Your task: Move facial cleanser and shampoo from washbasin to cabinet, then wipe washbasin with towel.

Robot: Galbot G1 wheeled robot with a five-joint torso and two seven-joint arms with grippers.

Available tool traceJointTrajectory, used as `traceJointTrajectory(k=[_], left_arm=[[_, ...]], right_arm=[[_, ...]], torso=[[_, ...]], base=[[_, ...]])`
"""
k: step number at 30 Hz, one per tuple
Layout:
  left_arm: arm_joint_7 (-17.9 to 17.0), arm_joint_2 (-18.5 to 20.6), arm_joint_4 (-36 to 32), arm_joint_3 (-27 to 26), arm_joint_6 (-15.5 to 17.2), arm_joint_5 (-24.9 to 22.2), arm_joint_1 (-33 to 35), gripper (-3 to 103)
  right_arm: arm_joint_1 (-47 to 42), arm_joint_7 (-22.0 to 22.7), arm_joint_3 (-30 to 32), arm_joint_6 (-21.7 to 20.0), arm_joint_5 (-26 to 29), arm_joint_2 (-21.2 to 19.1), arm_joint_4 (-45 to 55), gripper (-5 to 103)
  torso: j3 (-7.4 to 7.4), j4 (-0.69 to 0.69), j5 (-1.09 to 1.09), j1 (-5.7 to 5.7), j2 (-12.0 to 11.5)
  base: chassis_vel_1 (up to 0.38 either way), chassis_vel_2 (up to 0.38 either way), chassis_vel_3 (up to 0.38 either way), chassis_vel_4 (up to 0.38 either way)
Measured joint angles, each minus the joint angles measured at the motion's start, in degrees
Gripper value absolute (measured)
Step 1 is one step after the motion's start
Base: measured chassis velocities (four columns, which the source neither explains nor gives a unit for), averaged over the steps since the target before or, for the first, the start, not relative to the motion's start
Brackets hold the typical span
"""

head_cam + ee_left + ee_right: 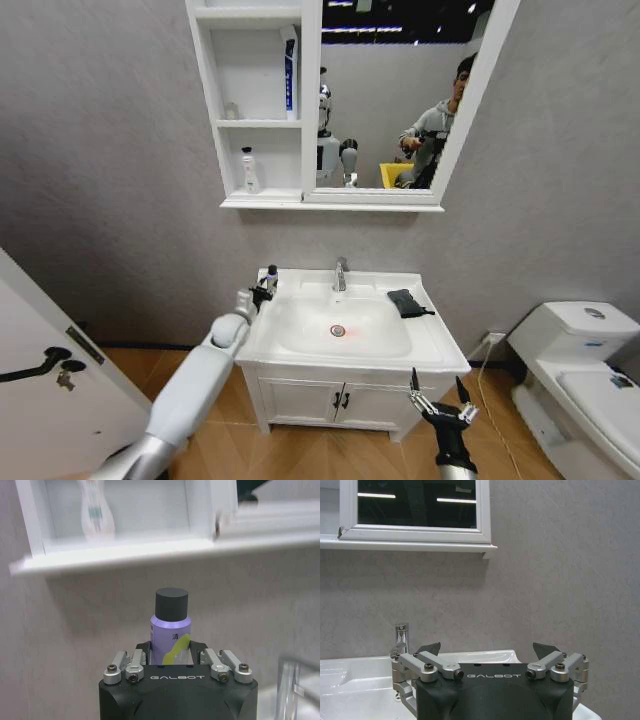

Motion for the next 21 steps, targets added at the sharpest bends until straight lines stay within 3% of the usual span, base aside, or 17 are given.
traceJointTrajectory(k=[2,3,5,6,8,9,12,15,21], left_arm=[[-1.59,2.84,-2.98,1.13,5.03,-7.09,-5.61,42],[-1.59,2.84,-2.98,1.13,5.03,-7.09,-5.61,42],[-3.57,5.69,-4.31,2.93,10.97,-15.44,-12.26,42],[-3.57,5.69,-4.31,2.93,10.97,-15.44,-12.26,42],[-4.34,7.92,-3.57,4.35,16.04,-22.25,-19.43,42],[-4.34,7.92,-3.57,4.35,16.04,-22.25,-19.43,42],[-4.46,9.53,-1.10,6.34,19.51,-27.97,-27.42,42],[-4.48,9.69,0.28,7.84,20.29,-29.69,-30.55,42],[-5.05,6.85,6.33,14.76,21.48,-33.84,-38.72,42]], right_arm=[[-0.28,0.08,0.05,0.02,0.02,0.13,0.47,100],[-0.28,0.08,0.05,0.02,0.02,0.13,0.47,100],[-0.57,0.23,0.09,0.02,0.18,0.16,1.12,100],[-0.57,0.23,0.09,0.02,0.18,0.16,1.12,100],[-0.66,0.36,0.35,0.08,0.31,0.03,1.55,100],[-0.66,0.36,0.35,0.08,0.31,0.03,1.55,100],[-0.84,0.42,0.41,0.36,0.32,-0.13,1.58,100],[-0.84,0.43,0.36,0.47,0.29,-0.13,1.58,100],[-0.20,0.43,0.04,0.56,0.20,-0.12,1.16,100]], torso=[[0.00,-0.01,0.00,0.00,0.01],[0.00,-0.01,0.00,0.00,0.01],[0.00,-0.01,0.01,0.00,0.01],[0.00,-0.01,0.01,0.00,0.01],[0.00,0.00,-0.01,0.01,0.01],[0.00,0.00,-0.01,0.01,0.01],[0.01,0.01,-0.02,0.00,0.01],[0.00,0.02,0.01,0.00,0.01],[0.00,0.00,0.03,-0.01,0.01]], base=[[0.000,0.000,0.000,0.000],[0.000,0.000,0.000,0.000],[0.000,0.000,0.000,0.000],[0.000,0.000,0.000,0.000],[0.000,0.000,0.000,0.000],[0.000,0.000,0.000,0.000],[0.000,0.000,0.000,0.000],[0.000,0.000,0.000,0.000],[0.000,0.000,0.000,0.000]])
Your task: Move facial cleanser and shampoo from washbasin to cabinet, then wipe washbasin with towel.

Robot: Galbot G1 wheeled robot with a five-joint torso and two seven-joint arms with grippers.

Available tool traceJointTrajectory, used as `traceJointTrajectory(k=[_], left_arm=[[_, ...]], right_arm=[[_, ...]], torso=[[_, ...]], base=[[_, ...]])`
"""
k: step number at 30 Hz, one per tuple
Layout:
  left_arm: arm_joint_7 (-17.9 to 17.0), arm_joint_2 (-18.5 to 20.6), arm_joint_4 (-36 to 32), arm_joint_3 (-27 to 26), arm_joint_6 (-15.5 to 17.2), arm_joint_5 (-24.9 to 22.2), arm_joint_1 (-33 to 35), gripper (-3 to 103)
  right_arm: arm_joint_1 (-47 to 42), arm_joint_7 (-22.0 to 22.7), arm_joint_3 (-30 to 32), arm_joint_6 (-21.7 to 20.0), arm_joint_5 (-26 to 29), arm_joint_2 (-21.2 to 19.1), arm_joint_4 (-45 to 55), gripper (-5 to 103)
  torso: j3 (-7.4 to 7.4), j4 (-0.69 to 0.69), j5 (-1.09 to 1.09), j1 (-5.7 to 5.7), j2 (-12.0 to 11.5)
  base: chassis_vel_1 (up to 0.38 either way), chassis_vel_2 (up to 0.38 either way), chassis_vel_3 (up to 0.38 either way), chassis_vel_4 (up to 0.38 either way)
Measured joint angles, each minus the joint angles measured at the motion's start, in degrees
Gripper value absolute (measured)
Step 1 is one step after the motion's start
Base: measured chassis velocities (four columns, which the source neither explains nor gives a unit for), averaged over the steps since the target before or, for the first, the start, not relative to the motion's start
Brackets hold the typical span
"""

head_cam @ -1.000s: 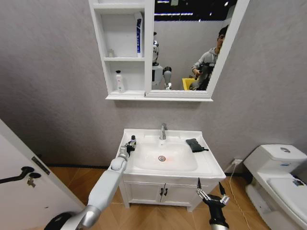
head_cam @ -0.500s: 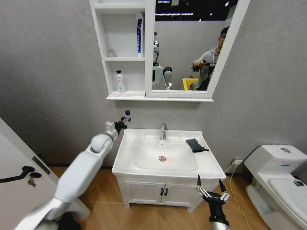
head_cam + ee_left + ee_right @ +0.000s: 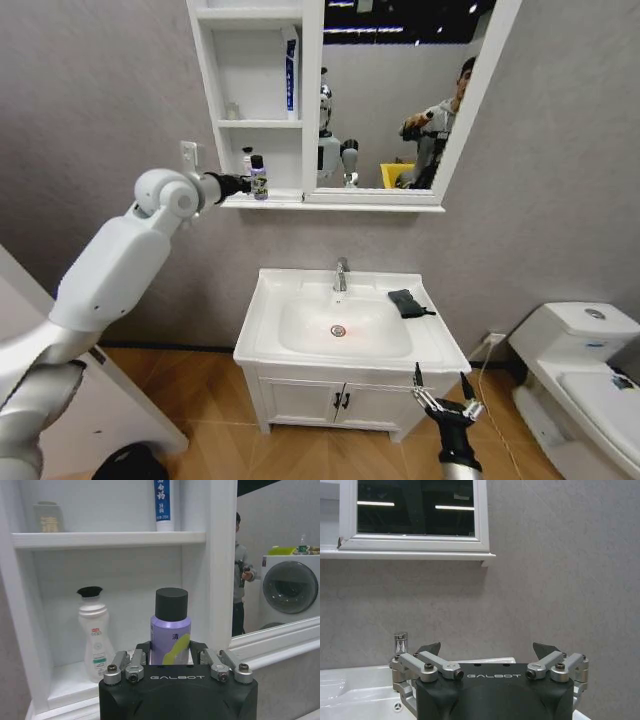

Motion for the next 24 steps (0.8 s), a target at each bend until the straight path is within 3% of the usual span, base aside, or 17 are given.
traceJointTrajectory(k=[2,7,10,24], left_arm=[[0.15,-1.43,2.27,1.78,0.02,0.06,-1.65,42],[4.58,-6.44,13.04,4.97,-1.60,7.06,-5.83,42],[5.59,-8.12,16.73,5.02,-2.32,8.92,-6.93,42],[7.04,-13.83,24.49,2.63,-3.60,11.44,-7.31,42]], right_arm=[[0.11,0.00,0.02,0.05,0.02,0.00,-0.16,100],[-0.36,0.04,0.31,1.28,0.15,-0.46,-0.92,100],[-0.54,0.16,0.57,2.22,0.20,-0.54,-1.68,100],[-0.22,0.27,0.56,2.50,0.24,-0.94,-2.52,100]], torso=[[0.01,-0.01,-0.03,0.01,-0.01],[0.01,0.00,-0.03,0.01,-0.01],[0.01,0.00,-0.01,0.01,-0.01],[0.00,0.01,-0.02,0.01,-0.01]], base=[[0.000,0.000,0.000,0.000],[0.000,0.000,0.000,0.000],[0.000,0.000,0.000,0.000],[0.000,0.000,0.000,0.000]])
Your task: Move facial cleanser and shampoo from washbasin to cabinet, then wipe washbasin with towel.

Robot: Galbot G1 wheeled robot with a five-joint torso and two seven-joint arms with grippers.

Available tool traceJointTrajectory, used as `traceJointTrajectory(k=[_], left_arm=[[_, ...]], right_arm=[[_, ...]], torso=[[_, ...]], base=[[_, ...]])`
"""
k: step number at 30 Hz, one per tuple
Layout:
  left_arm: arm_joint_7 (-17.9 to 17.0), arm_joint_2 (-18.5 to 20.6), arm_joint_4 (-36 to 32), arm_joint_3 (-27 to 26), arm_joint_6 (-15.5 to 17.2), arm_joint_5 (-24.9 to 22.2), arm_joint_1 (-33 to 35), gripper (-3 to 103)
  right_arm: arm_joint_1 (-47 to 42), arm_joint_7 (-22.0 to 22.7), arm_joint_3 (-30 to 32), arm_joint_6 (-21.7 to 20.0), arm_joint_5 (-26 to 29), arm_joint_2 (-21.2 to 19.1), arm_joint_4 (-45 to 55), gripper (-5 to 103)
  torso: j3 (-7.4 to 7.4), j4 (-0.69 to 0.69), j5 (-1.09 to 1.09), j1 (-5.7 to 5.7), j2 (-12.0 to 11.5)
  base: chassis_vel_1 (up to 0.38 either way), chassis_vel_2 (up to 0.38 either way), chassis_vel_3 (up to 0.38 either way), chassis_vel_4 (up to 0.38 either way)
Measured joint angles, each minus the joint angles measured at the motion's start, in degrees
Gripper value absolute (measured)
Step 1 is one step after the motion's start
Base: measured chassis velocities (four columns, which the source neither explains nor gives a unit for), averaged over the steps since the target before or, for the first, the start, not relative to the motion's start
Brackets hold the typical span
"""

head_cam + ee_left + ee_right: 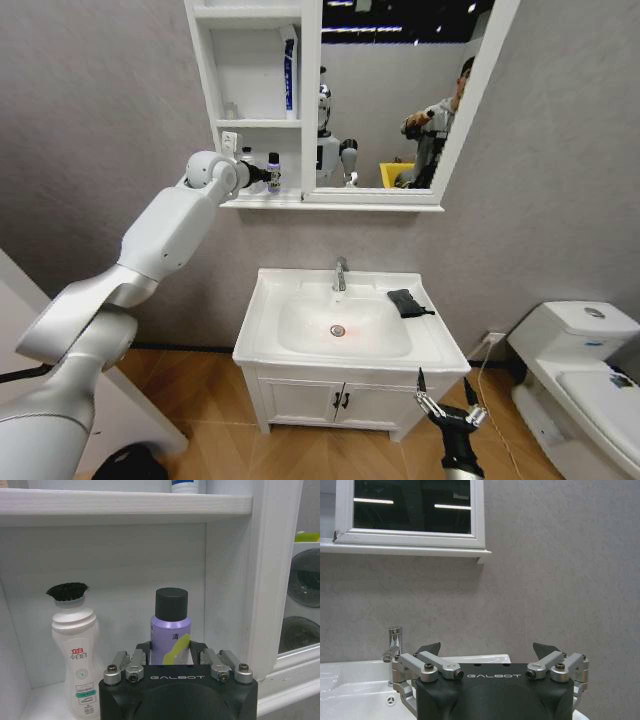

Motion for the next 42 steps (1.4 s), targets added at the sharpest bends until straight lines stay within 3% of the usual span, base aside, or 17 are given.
traceJointTrajectory(k=[9,15,17,22,23,24,26,27,30,33,34,35,36,37,40,41,42], left_arm=[[0.60,-2.50,2.35,-0.89,-0.85,1.55,0.55,39],[0.37,-2.47,2.71,-1.87,-2.39,2.43,1.43,64],[0.13,-1.76,1.64,-2.11,-2.80,2.38,2.08,64],[-1.60,4.90,-9.82,-3.52,-4.15,-0.09,7.98,85],[-2.46,7.05,-14.53,-4.66,-6.17,0.49,10.74,90],[-2.46,7.05,-14.53,-4.66,-6.17,0.49,10.74,90],[-4.49,10.48,-22.97,-7.59,-13.47,2.79,16.83,98],[-6.16,11.84,-26.40,-8.98,-15.27,3.10,20.35,100],[-8.07,13.28,-29.73,-10.48,-16.53,3.19,24.36,100],[-11.97,19.57,-44.72,-18.06,-19.49,5.31,43.21,100],[-11.97,19.57,-44.72,-18.06,-19.49,5.31,43.21,100],[-12.27,21.05,-48.65,-20.82,-20.74,7.57,50.68,100],[-12.38,21.30,-51.71,-24.81,-21.84,9.83,57.85,100],[-12.38,21.30,-51.71,-24.81,-21.84,9.83,57.85,100],[-11.99,16.80,-59.03,-38.55,-23.90,15.70,79.62,100],[-11.99,16.80,-59.03,-38.55,-23.90,15.70,79.62,100],[-11.01,15.15,-60.35,-41.98,-25.00,17.84,84.99,100]], right_arm=[[0.89,-0.03,-0.06,-0.81,-0.33,-0.41,0.03,100],[0.79,-0.03,-0.19,-0.91,-0.42,-0.24,0.04,100],[0.76,-0.04,-0.18,-0.79,-0.53,-0.23,-0.03,100],[0.63,-0.03,0.23,-0.52,-0.67,-0.24,0.37,100],[0.70,-0.04,0.24,-0.57,-0.67,-0.32,0.42,100],[0.70,-0.04,0.24,-0.57,-0.67,-0.32,0.42,100],[1.11,-0.06,0.16,-1.07,-0.73,-0.47,0.41,100],[1.28,-0.10,-0.01,-1.33,-0.76,-0.60,0.43,100],[1.45,-0.13,-0.14,-1.63,-0.76,-0.72,0.58,100],[2.31,-0.18,-0.29,-2.70,-0.64,-0.98,1.29,100],[2.31,-0.18,-0.29,-2.70,-0.64,-0.98,1.29,100],[2.53,-0.18,-0.29,-3.05,-0.50,-1.05,1.32,100],[2.73,-0.16,-0.29,-3.34,-0.47,-1.09,1.30,100],[2.73,-0.16,-0.29,-3.34,-0.47,-1.09,1.30,100],[3.37,0.11,-0.29,-4.02,-1.35,-0.80,0.89,100],[3.37,0.11,-0.29,-4.02,-1.35,-0.80,0.89,100],[3.45,0.29,-0.32,-4.24,-1.44,-0.78,0.74,100]], torso=[[0.00,0.00,0.00,0.00,0.00],[0.00,-0.02,0.01,0.00,0.00],[0.00,-0.02,0.01,0.00,0.00],[0.00,0.01,-0.02,0.00,0.00],[0.00,0.02,-0.03,-0.01,0.00],[0.00,0.02,-0.03,-0.01,0.00],[-0.02,0.00,0.01,-0.02,0.01],[-0.02,-0.02,0.03,-0.03,0.01],[-0.02,-0.03,0.00,-0.03,0.01],[-0.02,0.01,0.00,-0.02,0.01],[-0.02,0.01,0.00,-0.02,0.01],[-0.01,0.03,-0.04,-0.02,0.01],[-0.01,0.00,-0.06,-0.01,0.01],[-0.01,0.00,-0.06,-0.01,0.01],[-0.02,0.00,-0.07,-0.02,0.01],[-0.02,0.00,-0.07,-0.02,0.01],[-0.02,-0.02,-0.03,-0.02,0.01]], base=[[0.000,0.000,0.000,0.000],[0.000,0.000,0.000,0.000],[0.000,0.000,0.000,0.000],[0.000,0.000,0.000,0.000],[0.000,0.000,0.000,0.000],[0.000,0.000,0.000,0.000],[0.000,0.000,0.000,0.000],[0.000,0.000,0.000,0.000],[0.000,0.000,0.000,0.000],[0.000,0.000,0.000,0.000],[0.000,0.000,0.000,0.000],[0.000,0.000,0.000,0.000],[0.000,0.000,0.000,0.000],[0.000,0.000,0.000,0.000],[0.000,0.000,0.000,0.000],[0.000,0.000,0.000,0.000],[0.000,0.000,0.000,0.000]])
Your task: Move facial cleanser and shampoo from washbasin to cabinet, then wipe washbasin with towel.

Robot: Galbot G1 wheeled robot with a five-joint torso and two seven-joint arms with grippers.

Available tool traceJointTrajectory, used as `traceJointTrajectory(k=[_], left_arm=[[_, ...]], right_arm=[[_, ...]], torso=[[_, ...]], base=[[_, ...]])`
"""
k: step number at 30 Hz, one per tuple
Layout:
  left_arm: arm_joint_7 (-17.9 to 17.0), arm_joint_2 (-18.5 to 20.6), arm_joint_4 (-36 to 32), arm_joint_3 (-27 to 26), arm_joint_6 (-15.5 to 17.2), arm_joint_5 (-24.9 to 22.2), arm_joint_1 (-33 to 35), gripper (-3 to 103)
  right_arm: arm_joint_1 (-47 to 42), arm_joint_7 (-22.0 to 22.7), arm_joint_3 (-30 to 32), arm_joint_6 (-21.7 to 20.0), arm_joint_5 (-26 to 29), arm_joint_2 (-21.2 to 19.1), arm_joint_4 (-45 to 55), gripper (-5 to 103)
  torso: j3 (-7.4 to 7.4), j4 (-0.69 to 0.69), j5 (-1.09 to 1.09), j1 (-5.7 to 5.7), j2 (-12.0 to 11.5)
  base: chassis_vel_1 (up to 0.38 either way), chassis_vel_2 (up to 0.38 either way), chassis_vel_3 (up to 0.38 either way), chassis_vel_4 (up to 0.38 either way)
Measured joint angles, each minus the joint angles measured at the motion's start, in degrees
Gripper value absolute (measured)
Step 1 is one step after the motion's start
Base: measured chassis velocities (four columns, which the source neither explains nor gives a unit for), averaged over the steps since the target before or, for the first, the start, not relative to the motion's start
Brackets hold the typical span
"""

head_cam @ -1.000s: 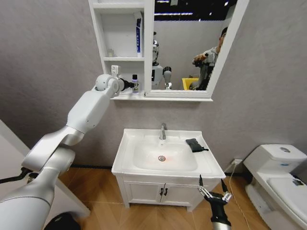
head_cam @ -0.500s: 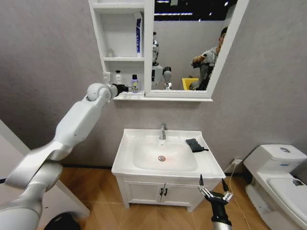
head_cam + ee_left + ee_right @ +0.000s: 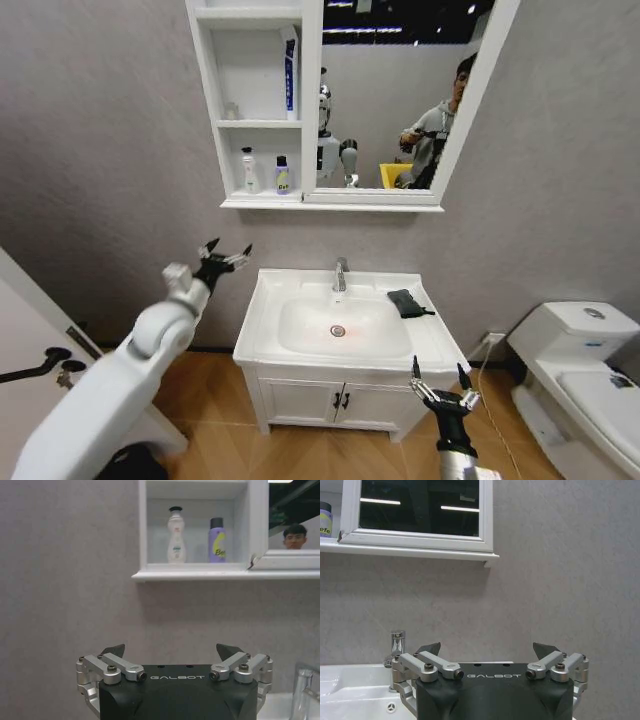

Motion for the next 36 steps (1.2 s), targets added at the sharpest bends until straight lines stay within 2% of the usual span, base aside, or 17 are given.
traceJointTrajectory(k=[1,2,3,4,5,7,9,10,12,16,26,31,34,36], left_arm=[[0.00,0.00,0.00,0.00,0.00,0.00,0.00,100],[3.81,-2.95,-1.64,-5.03,-2.54,4.62,9.16,100],[7.81,-5.87,-2.65,-10.16,-5.47,9.59,17.20,100],[7.81,-5.87,-2.65,-10.16,-5.47,9.59,17.20,100],[9.89,-8.24,-3.56,-13.45,-7.57,12.26,22.18,100],[10.14,-8.61,-3.72,-13.83,-7.83,12.50,22.82,100],[12.13,-15.45,-5.80,-17.09,-11.24,15.10,29.71,100],[12.13,-15.45,-5.80,-17.09,-11.24,15.10,29.71,100],[12.33,-19.98,-6.43,-16.83,-13.30,18.73,31.97,100],[13.07,-22.81,-7.12,-15.02,-15.05,21.46,33.16,100],[12.82,-23.94,-7.77,-13.10,-16.22,24.25,31.02,100],[12.57,-24.04,-7.31,-11.46,-15.30,24.50,29.14,102],[12.47,-24.03,-7.04,-11.11,-14.92,24.49,28.80,100],[12.44,-24.00,-6.96,-11.04,-14.80,24.44,28.71,99]], right_arm=[[0.00,0.00,0.00,0.00,0.00,0.00,0.00,100],[0.07,0.09,-0.22,-0.18,-0.20,0.02,-0.42,100],[0.05,0.13,-0.43,-0.23,-0.37,0.01,-0.88,100],[0.05,0.13,-0.43,-0.23,-0.37,0.01,-0.88,100],[-0.02,0.12,-0.79,-0.24,-0.40,0.01,-1.19,100],[-0.04,0.12,-0.82,-0.25,-0.41,0.01,-1.22,100],[-0.33,0.12,-1.50,-0.27,-0.64,-0.04,-1.87,100],[-0.33,0.12,-1.50,-0.27,-0.64,-0.04,-1.87,100],[-0.43,0.09,-1.94,-0.26,-0.83,-0.02,-2.07,100],[-0.52,0.07,-2.16,-0.25,-0.89,0.01,-2.13,100],[-0.94,0.05,-1.55,0.51,-0.32,-0.34,-2.63,100],[-0.59,0.07,-1.02,0.50,0.11,-0.58,-2.81,100],[-0.15,0.08,-0.81,0.17,0.24,-0.78,-2.91,100],[0.48,0.07,-0.71,-1.27,0.51,-1.17,-2.68,100]], torso=[[0.00,0.00,0.00,0.00,0.00],[0.00,0.01,0.05,-0.01,0.00],[0.00,0.03,-0.01,-0.01,0.00],[0.00,0.03,-0.01,-0.01,0.00],[0.00,0.04,0.04,-0.01,0.00],[0.00,0.05,0.04,-0.01,0.00],[0.00,0.01,0.05,-0.01,0.01],[0.00,0.01,0.05,-0.01,0.01],[0.01,0.01,0.03,0.00,0.00],[0.01,0.00,0.04,0.01,0.00],[0.01,0.00,0.03,0.01,0.00],[0.02,0.00,0.03,0.01,-0.01],[0.02,0.01,0.03,0.02,-0.01],[0.02,0.01,0.03,0.01,-0.01]], base=[[0.000,0.000,0.000,0.000],[0.000,0.000,0.000,0.000],[0.000,0.000,0.000,0.000],[0.000,0.000,0.000,0.000],[0.000,0.000,0.000,0.000],[0.000,0.000,0.000,0.000],[0.000,0.000,0.000,0.000],[0.000,0.000,0.000,0.000],[0.000,0.000,0.000,0.000],[0.000,0.000,0.000,0.000],[0.000,0.000,0.000,0.000],[0.000,0.000,0.000,0.000],[0.000,0.000,0.000,0.000],[0.000,0.000,0.000,0.000]])
